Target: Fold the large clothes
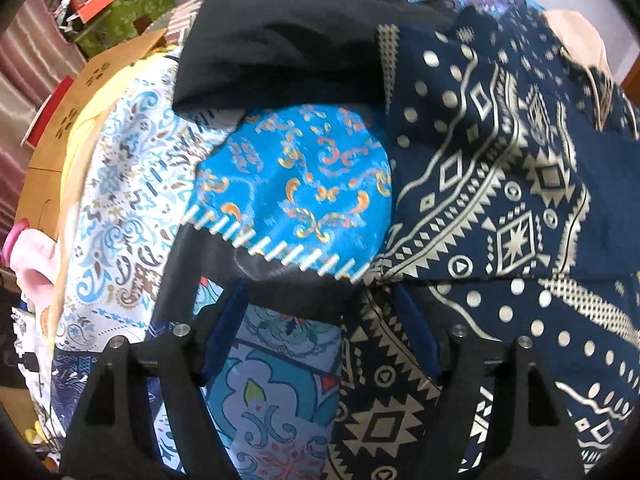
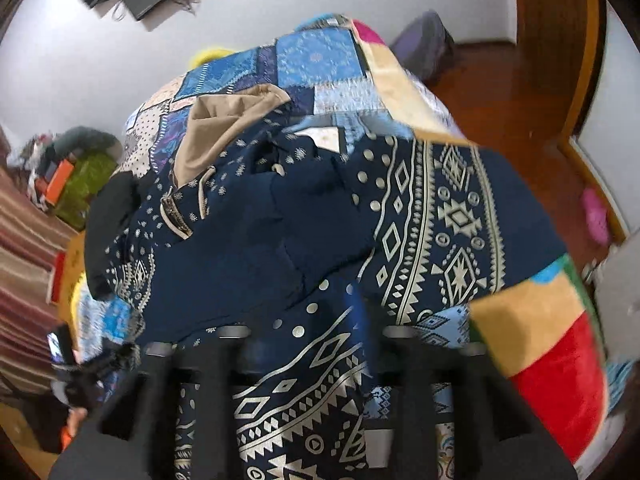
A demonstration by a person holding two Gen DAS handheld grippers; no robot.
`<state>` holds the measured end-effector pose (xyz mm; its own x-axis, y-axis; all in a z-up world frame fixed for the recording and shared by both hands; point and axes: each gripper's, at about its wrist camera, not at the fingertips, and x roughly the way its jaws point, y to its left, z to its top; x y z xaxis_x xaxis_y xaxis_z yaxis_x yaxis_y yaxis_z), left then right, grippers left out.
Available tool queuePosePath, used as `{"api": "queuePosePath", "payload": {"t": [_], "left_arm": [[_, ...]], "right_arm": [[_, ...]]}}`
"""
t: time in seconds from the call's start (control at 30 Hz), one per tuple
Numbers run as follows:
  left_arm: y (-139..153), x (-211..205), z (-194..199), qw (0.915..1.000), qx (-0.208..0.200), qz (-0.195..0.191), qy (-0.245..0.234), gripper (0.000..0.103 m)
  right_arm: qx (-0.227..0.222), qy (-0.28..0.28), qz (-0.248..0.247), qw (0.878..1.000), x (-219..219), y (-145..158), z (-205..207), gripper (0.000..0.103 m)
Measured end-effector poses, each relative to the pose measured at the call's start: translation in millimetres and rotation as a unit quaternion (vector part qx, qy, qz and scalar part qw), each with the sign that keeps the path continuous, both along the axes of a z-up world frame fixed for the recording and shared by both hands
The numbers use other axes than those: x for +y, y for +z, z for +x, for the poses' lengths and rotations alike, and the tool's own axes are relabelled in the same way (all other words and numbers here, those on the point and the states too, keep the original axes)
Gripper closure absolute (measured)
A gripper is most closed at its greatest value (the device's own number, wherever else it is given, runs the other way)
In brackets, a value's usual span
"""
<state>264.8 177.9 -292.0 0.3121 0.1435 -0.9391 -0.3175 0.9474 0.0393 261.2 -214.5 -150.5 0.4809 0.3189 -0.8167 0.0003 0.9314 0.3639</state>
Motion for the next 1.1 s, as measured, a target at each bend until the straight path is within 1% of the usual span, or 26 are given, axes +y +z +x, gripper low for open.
{"api": "queuePosePath", "payload": {"t": [0.03, 0.1, 0.13, 0.27, 0.33, 0.37, 0.4, 0.43, 0.47, 0.5, 0.53, 0.57, 0.63, 0.7, 0.77, 0.83, 0.97, 1.1], "left_arm": [[-1, -1, -1, 1.0, 0.005, -0.003, -0.002, 0.029], [-6, -3, -1, 0.9999, 0.012, -0.009, -0.005, 0.029], [-7, -4, -1, 0.9998, 0.014, -0.01, -0.007, 0.029], [-8, -11, 6, 0.9996, 0.018, -0.005, -0.021, 0.029], [-9, -17, 10, 0.9995, 0.018, -0.001, -0.027, 0.029], [-8, -19, 12, 0.9994, 0.018, 0.001, -0.03, 0.029], [-8, -25, 18, 0.9994, 0.018, 0.004, -0.03, 0.029], [-8, -26, 19, 0.9994, 0.017, 0.004, -0.03, 0.028], [-8, -28, 23, 0.9995, 0.017, 0.004, -0.028, 0.028], [-7, -28, 27, 0.9995, 0.017, 0.002, -0.026, 0.028], [-6, -28, 28, 0.9996, 0.016, 0.003, -0.022, 0.029], [-5, -26, 30, 0.9997, 0.014, 0.007, -0.019, 0.029], [7, -22, 32, 0.9996, -0.003, 0.027, -0.013, 0.029], [21, -17, 31, 0.9987, -0.027, 0.042, -0.001, 0.029], [33, -11, 28, 0.9984, -0.044, 0.032, 0.013, 0.029], [43, -5, 27, 0.9977, -0.058, 0.023, 0.026, 0.029], [49, -3, 23, 0.9974, -0.064, 0.021, 0.027, 0.029], [37, -5, 19, 0.9982, -0.052, 0.021, 0.021, 0.028]], "right_arm": [[0.0, -0.007, 0.002, 1.0, -2, -3, 2, 0.05], [0.012, -0.007, 0.001, 1.0, 0, -9, 8, 0.05], [0.02, -0.002, 0.009, 1.0, 1, -14, 13, 0.05], [0.044, -0.007, 0.031, 0.999, 1, -32, 31, 0.05], [0.049, -0.015, 0.031, 0.998, 2, -37, 39, 0.05], [0.046, -0.018, 0.027, 0.998, 4, -37, 43, 0.053], [0.041, -0.024, 0.023, 0.999, 4, -37, 46, 0.058], [0.036, -0.023, 0.019, 0.999, 6, -36, 48, 0.073], [0.03, -0.014, 0.009, 0.999, 9, -33, 49, 0.081], [0.02, -0.011, -0.003, 1.0, 12, -28, 47, 0.084], [0.007, -0.011, -0.011, 1.0, 14, -23, 44, 0.092], [-0.012, -0.005, -0.02, 1.0, 17, -14, 38, 0.094], [-0.052, 0.002, -0.033, 0.998, 22, 8, 23, 0.094], [-0.07, 0.013, -0.024, 0.997, 22, 23, 15, 0.094], [-0.07, 0.019, 0.0, 0.997, 19, 32, 9, 0.094], [-0.076, 0.02, 0.014, 0.997, 15, 39, 2, 0.094], [-0.081, 0.009, 0.017, 0.997, 12, 41, -6, 0.094], [-0.07, -0.004, 0.005, 0.998, 6, 31, -12, 0.094]]}}
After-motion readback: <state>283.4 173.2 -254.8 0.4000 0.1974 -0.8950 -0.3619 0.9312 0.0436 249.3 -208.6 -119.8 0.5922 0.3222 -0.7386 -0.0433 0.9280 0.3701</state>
